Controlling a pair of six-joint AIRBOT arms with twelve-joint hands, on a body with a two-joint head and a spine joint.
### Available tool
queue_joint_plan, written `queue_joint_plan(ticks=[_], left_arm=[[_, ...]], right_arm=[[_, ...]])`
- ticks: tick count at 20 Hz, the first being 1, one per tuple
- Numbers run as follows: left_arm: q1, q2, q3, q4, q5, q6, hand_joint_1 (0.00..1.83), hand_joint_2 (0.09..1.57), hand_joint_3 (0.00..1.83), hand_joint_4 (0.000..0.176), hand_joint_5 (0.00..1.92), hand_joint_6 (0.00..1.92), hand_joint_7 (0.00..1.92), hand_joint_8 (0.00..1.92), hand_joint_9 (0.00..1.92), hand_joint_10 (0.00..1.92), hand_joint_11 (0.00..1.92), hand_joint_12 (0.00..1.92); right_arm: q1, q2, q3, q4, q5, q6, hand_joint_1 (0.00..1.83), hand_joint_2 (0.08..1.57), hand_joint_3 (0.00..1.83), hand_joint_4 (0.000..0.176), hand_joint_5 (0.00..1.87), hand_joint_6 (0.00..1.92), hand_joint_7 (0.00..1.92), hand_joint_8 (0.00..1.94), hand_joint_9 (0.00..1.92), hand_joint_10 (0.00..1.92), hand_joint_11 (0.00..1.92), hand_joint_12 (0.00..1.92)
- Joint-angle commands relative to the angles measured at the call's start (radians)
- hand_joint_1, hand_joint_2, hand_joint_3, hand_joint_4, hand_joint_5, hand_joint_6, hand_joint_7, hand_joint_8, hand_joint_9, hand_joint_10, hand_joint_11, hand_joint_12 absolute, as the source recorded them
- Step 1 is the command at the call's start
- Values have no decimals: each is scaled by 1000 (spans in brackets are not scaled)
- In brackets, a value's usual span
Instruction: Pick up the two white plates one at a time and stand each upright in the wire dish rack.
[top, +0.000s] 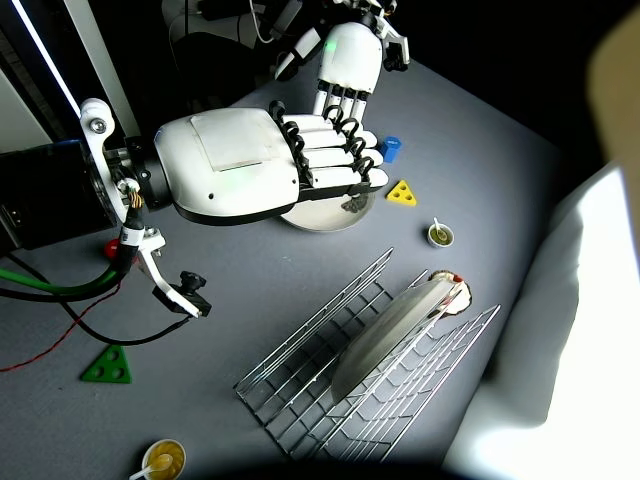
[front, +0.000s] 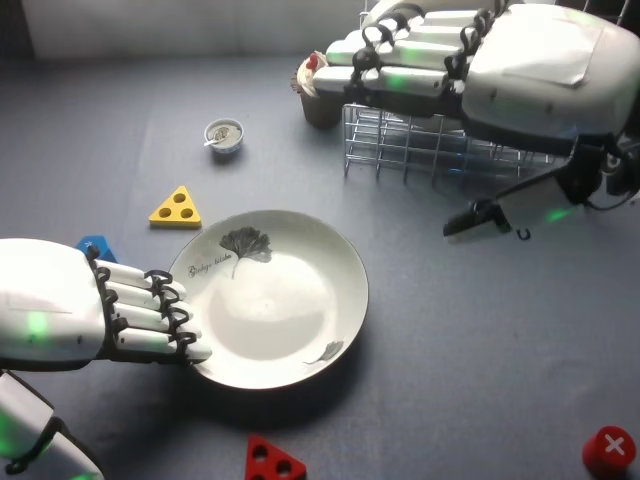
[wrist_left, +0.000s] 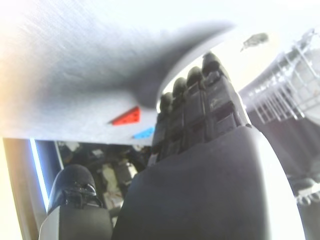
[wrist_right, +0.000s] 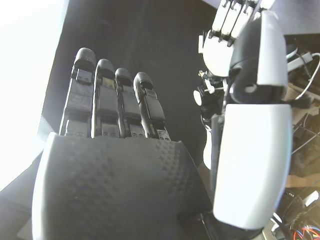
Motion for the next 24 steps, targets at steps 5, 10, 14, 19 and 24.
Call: queue_joint_plan(ticks=[5, 10, 14, 19, 24], left_arm=[[10, -9, -14, 12, 25, -1, 0, 1005, 2, 0, 139, 9, 162, 12, 147, 13, 150, 9], [51, -13, -28, 72, 54, -1, 0, 998, 0, 0, 138, 5, 171, 9, 163, 12, 157, 10], [78, -15, -34, 109, 63, -1, 0, 999, 0, 0, 140, 4, 167, 4, 165, 9, 161, 11], [80, -15, -34, 109, 64, -1, 0, 995, 0, 0, 140, 7, 166, 6, 151, 4, 148, 5], [80, -16, -33, 108, 65, -1, 0, 992, 0, 0, 129, 0, 139, 0, 111, 0, 134, 0]], right_arm=[[-36, 0, -25, -17, 91, -1, 1081, 807, 0, 0, 123, 18, 63, 12, 97, 7, 190, 22], [-51, -2, -42, -48, 80, -1, 1107, 816, 0, 0, 154, 19, 85, 15, 103, 14, 193, 23], [-52, -3, -47, -48, 77, -1, 1118, 863, 12, 0, 149, 9, 76, 7, 108, 10, 194, 24], [-91, -25, -72, -49, 37, -2, 1197, 916, 8, 0, 242, 16, 126, 10, 129, 12, 190, 23], [-114, -72, -112, 23, 40, -364, 1209, 930, 8, 0, 228, 4, 109, 6, 126, 5, 203, 30]])
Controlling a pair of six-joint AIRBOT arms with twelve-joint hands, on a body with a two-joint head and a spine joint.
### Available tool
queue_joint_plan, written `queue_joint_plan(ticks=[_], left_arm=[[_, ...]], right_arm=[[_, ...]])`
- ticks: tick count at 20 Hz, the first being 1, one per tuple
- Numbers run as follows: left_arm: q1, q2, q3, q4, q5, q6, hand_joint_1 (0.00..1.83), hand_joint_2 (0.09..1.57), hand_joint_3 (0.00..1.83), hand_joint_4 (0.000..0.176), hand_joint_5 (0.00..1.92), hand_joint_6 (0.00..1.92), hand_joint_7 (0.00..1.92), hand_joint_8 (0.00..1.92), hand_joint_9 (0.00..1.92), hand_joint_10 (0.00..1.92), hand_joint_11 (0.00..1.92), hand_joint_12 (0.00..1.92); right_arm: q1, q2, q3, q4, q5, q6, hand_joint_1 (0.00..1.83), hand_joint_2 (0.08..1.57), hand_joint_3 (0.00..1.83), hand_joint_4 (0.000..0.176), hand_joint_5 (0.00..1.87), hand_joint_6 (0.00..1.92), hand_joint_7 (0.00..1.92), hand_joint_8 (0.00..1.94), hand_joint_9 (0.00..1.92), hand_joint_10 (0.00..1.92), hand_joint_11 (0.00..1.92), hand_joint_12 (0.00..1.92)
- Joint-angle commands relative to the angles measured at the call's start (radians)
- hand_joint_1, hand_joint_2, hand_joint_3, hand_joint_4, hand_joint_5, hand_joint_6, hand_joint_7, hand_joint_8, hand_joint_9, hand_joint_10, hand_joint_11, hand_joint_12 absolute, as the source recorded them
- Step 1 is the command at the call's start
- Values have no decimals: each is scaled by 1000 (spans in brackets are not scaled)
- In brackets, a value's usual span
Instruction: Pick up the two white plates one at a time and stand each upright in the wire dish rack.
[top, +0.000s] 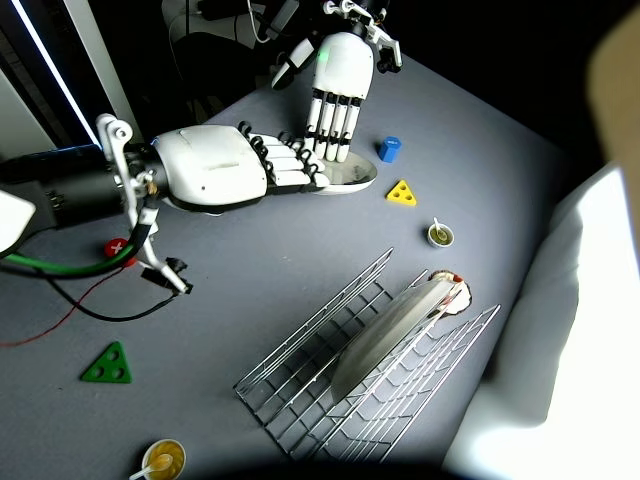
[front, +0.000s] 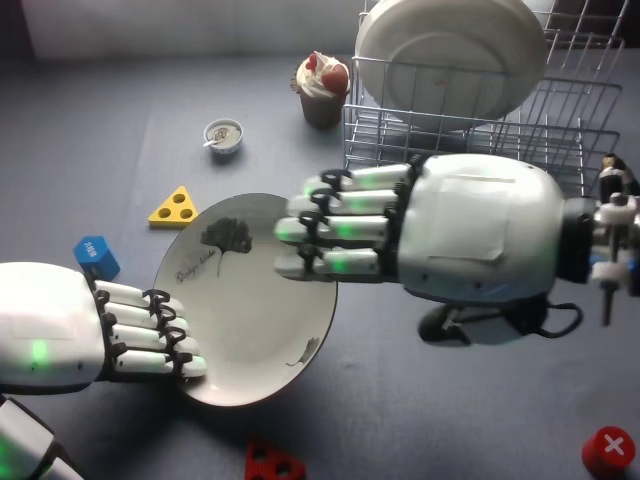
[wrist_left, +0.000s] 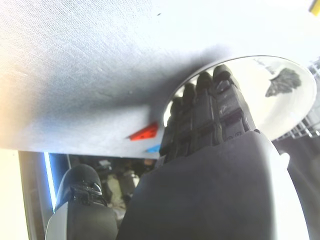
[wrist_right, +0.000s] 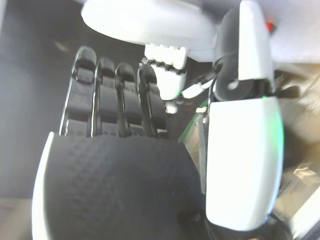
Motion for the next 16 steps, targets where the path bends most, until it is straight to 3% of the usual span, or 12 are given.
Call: queue_joint_plan(ticks=[1, 3, 6, 16], left_arm=[[12, -9, -4, 44, -9, -2, 0, 993, 0, 0, 134, 2, 145, 3, 113, 2, 141, 4], [12, -9, -3, 41, -8, -2, 0, 989, 0, 0, 141, 4, 158, 7, 140, 12, 179, 19], [11, -9, -2, 35, -9, -2, 0, 994, 1, 0, 116, 0, 129, 0, 107, 0, 150, 6], [13, -14, 4, 20, -11, -2, 0, 990, 0, 0, 154, 0, 191, 0, 184, 2, 180, 12]], right_arm=[[6, -4, -6, 33, 120, -51, 1215, 921, 3, 0, 244, 9, 113, 6, 121, 2, 205, 31], [12, -25, -8, 52, 161, -172, 1248, 913, 0, 0, 228, 1, 109, 2, 123, 2, 209, 33], [9, -62, 4, 89, 163, -249, 1255, 881, 0, 0, 197, 0, 112, 2, 134, 5, 231, 44], [-15, -159, 68, 185, 116, -278, 1265, 905, 3, 0, 161, 7, 132, 7, 137, 6, 195, 35]])
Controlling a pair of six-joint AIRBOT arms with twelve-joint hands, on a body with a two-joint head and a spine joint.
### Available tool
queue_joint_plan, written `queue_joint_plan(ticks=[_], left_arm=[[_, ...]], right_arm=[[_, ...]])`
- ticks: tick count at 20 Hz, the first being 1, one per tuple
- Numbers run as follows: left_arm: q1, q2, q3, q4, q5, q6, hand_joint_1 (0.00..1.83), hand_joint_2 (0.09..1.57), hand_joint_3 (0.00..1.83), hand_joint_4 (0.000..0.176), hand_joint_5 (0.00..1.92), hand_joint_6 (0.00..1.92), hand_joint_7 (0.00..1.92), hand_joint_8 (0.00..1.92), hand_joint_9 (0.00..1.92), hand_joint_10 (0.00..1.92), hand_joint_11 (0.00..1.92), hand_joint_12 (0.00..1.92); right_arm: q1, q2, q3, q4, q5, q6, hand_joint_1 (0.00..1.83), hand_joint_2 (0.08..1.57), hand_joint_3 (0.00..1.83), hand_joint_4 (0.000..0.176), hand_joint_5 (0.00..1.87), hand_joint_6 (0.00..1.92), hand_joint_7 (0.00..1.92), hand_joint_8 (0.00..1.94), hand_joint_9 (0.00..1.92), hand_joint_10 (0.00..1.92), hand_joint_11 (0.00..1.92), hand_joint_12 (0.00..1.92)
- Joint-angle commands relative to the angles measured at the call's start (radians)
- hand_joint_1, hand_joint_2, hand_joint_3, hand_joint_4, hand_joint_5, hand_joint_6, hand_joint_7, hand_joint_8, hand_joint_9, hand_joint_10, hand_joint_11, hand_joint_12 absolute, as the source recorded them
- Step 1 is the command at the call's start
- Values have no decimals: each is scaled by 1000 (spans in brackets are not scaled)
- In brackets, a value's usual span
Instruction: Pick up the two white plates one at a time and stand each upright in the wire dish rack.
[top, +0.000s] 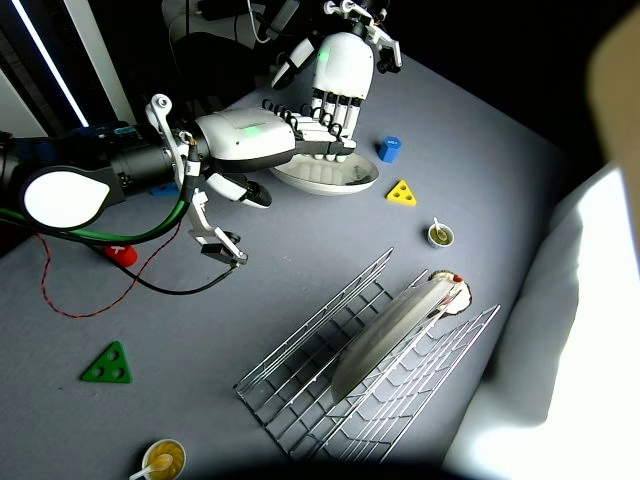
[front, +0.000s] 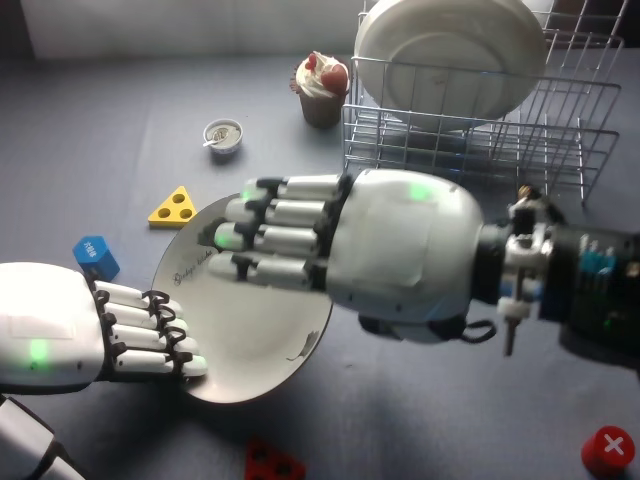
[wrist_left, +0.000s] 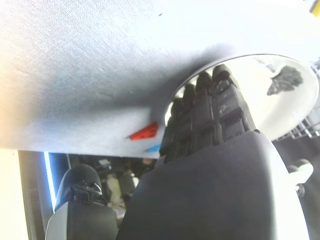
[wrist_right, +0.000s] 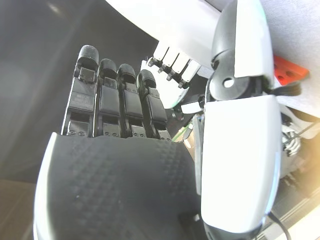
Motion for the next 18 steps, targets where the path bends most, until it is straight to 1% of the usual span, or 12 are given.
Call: queue_joint_plan(ticks=[1, 3, 4, 8, 9, 10, 11, 12, 13, 16, 17, 18], left_arm=[[11, -12, -1, 28, -5, -2, 0, 991, 0, 0, 155, 1, 191, 1, 185, 2, 182, 13], [12, -13, 0, 27, -5, -2, 0, 995, 1, 0, 154, 1, 191, 1, 180, 0, 169, 7], [12, -13, 1, 24, -5, -2, 0, 996, 2, 0, 159, 3, 192, 1, 183, 2, 181, 12], [13, -15, 3, 24, -5, -2, 0, 996, 1, 0, 150, 0, 179, 0, 163, 0, 160, 3], [13, -15, 2, 24, -4, -2, 0, 997, 2, 0, 153, 1, 191, 5, 174, 5, 158, 2], [12, -15, 1, 23, -4, -2, 0, 999, 2, 0, 138, 0, 174, 0, 155, 0, 132, 0], [12, -15, 1, 23, -4, -2, 0, 999, 2, 0, 135, 0, 171, 0, 154, 0, 136, 2], [11, -15, 1, 22, -3, -2, 0, 1000, 2, 0, 133, 0, 175, 2, 157, 1, 131, 0], [11, -15, 1, 22, -3, -2, 0, 998, 1, 0, 140, 3, 178, 2, 162, 3, 136, 2], [11, -15, 1, 21, -2, -2, 0, 996, 0, 0, 119, 0, 147, 0, 135, 0, 134, 1], [11, -15, 1, 21, -2, -2, 0, 997, 0, 0, 119, 1, 145, 1, 129, 0, 135, 2], [10, -15, 0, 21, -2, -2, 0, 998, 1, 0, 141, 9, 167, 9, 148, 7, 151, 8]], right_arm=[[2, -3, 2, 27, 98, -19, 1273, 903, 1, 0, 180, 13, 149, 11, 136, 4, 197, 37], [-3, -24, 11, 30, 95, -38, 1255, 899, 0, 0, 189, 12, 160, 12, 142, 5, 198, 39], [-3, -31, 18, 30, 95, -49, 1250, 904, 2, 0, 163, 2, 149, 5, 138, 3, 213, 46], [-3, -59, 58, 39, 89, -72, 1269, 904, 1, 0, 167, 4, 153, 5, 137, 2, 209, 47], [-3, -66, 67, 52, 89, -90, 1292, 921, 8, 0, 182, 9, 144, 1, 121, 0, 185, 37], [-5, -73, 70, 72, 90, -138, 1365, 913, 2, 0, 206, 14, 166, 8, 123, 3, 191, 41], [-9, -77, 72, 72, 98, -150, 1372, 912, 1, 0, 210, 14, 169, 8, 125, 3, 192, 42], [-11, -80, 73, 73, 105, -150, 1375, 914, 2, 0, 228, 16, 187, 12, 140, 8, 203, 47], [-11, -84, 74, 75, 107, -150, 1385, 912, 1, 0, 299, 12, 259, 12, 194, 11, 218, 56], [-11, -94, 73, 86, 107, -150, 1409, 933, 10, 0, 313, 12, 232, 0, 229, 19, 253, 73], [-11, -94, 72, 90, 107, -150, 1398, 946, 5, 0, 351, 7, 257, 2, 271, 12, 301, 99], [-11, -92, 72, 90, 108, -150, 1407, 1023, 5, 0, 515, 10, 443, 10, 536, 21, 501, 199]])
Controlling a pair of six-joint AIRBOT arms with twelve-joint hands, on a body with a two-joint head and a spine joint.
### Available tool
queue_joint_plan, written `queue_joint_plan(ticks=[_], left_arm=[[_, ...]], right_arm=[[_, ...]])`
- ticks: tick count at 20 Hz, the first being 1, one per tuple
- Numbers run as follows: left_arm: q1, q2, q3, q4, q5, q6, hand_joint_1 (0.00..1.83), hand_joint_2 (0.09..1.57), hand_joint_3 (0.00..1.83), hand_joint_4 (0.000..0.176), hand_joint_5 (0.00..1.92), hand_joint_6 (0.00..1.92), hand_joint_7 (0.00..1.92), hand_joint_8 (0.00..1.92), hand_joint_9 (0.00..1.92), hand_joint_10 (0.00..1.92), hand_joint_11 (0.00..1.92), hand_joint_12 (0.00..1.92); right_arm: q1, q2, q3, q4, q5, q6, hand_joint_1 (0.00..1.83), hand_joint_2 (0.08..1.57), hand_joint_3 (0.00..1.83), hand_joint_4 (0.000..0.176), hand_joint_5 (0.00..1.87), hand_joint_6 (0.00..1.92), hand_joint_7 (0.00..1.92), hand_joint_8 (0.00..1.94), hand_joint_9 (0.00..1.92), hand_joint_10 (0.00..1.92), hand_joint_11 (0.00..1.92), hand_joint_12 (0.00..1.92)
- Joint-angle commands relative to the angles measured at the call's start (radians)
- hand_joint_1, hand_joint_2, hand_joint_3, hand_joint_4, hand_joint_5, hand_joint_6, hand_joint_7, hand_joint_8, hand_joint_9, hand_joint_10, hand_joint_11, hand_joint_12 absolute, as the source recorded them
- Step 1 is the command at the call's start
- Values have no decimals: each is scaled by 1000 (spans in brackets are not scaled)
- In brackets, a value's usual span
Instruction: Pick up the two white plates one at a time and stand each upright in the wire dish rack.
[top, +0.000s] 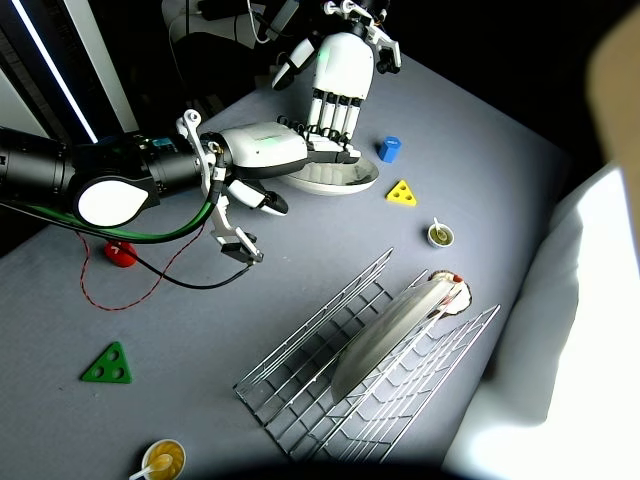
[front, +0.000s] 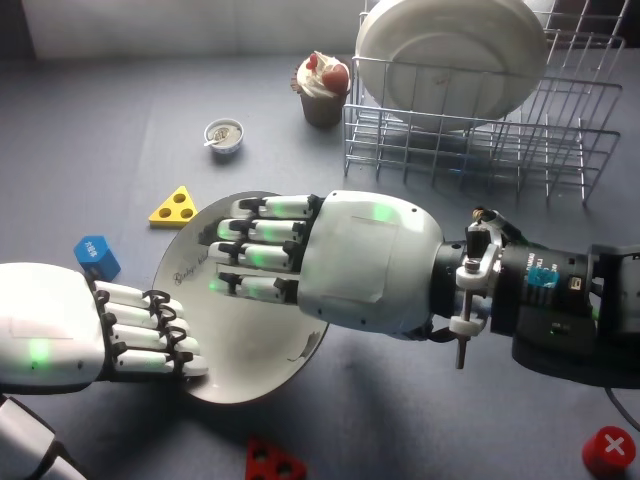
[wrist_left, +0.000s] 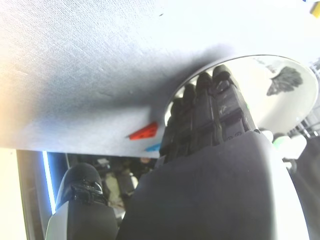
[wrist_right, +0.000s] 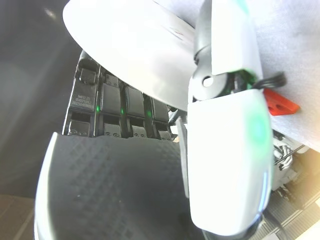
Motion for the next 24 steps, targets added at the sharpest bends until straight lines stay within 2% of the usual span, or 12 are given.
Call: queue_joint_plan(ticks=[1, 3, 4, 5, 6, 10, 11, 12, 13, 18, 20, 24], left_arm=[[10, -13, -1, 27, 0, -2, 0, 998, 1, 0, 141, 9, 167, 9, 148, 7, 151, 8], [10, -13, -2, 27, 0, -2, 3, 996, 0, 0, 155, 13, 184, 14, 166, 13, 163, 13], [10, -13, -2, 27, 0, -2, 0, 1000, 2, 0, 148, 8, 179, 10, 161, 9, 154, 8], [10, -13, -2, 27, 0, -2, 0, 1002, 2, 0, 147, 7, 178, 8, 162, 9, 161, 11], [10, -14, -3, 27, 0, -2, 0, 994, 0, 0, 161, 11, 184, 9, 168, 9, 163, 12], [12, -14, -4, 27, 0, -2, 0, 1003, 3, 0, 154, 5, 181, 5, 167, 7, 155, 8], [12, -14, -4, 26, 1, -2, 0, 1002, 2, 0, 150, 3, 177, 2, 153, 1, 144, 2], [11, -14, -4, 23, 0, -2, 0, 1002, 2, 0, 150, 3, 177, 2, 153, 1, 144, 2], [8, -11, -3, 7, -2, -2, 0, 1006, 3, 0, 153, 3, 177, 2, 151, 1, 141, 1], [-62, 16, 13, -110, -28, -2, 0, 1005, 2, 0, 146, 0, 175, 0, 164, 5, 158, 8], [-103, 32, 22, -152, -42, -2, 0, 1002, 0, 0, 146, 1, 186, 5, 183, 12, 183, 18], [-179, 54, 36, -194, -52, -2, 0, 1004, 1, 0, 142, 1, 174, 1, 167, 2, 165, 9]], right_arm=[[3, 5, -1, 14, 118, -10, 1407, 1023, 5, 0, 515, 10, 443, 10, 536, 21, 501, 199], [-2, 4, 3, 25, 119, -10, 1403, 1040, 1, 0, 702, 10, 638, 9, 752, 14, 731, 263], [-5, 4, 3, 26, 121, -10, 1745, 990, 33, 0, 814, 11, 782, 14, 867, 15, 817, 1081], [-6, 5, 2, 26, 122, -10, 1739, 995, 34, 0, 913, 8, 908, 9, 907, 728, 916, 1303], [-10, 5, -2, 27, 123, -10, 1498, 1074, 0, 0, 962, 937, 960, 710, 1009, 872, 995, 1352], [-19, 9, -10, 27, 139, -10, 1491, 1063, 0, 0, 971, 978, 1016, 626, 1097, 745, 1007, 1346], [-20, 10, -11, 27, 140, -10, 1497, 1038, 0, 0, 989, 920, 1148, 435, 1142, 671, 1055, 1271], [-21, 11, -11, 27, 142, -10, 1497, 1038, 0, 0, 989, 920, 1148, 435, 1142, 671, 1055, 1271], [-22, 15, -15, 27, 149, -10, 1500, 1025, 0, 0, 1038, 875, 1254, 228, 1154, 635, 1042, 1254], [-20, 51, -48, 35, 179, -9, 1501, 1026, 0, 0, 1024, 884, 1234, 294, 1206, 539, 1006, 1305], [-16, 75, -72, 35, 174, -7, 1503, 1017, 1, 0, 1054, 768, 1229, 321, 1278, 456, 990, 1336], [13, 145, -167, 40, 172, 28, 1503, 1018, 1, 0, 1037, 802, 1266, 238, 1273, 466, 989, 1344]])
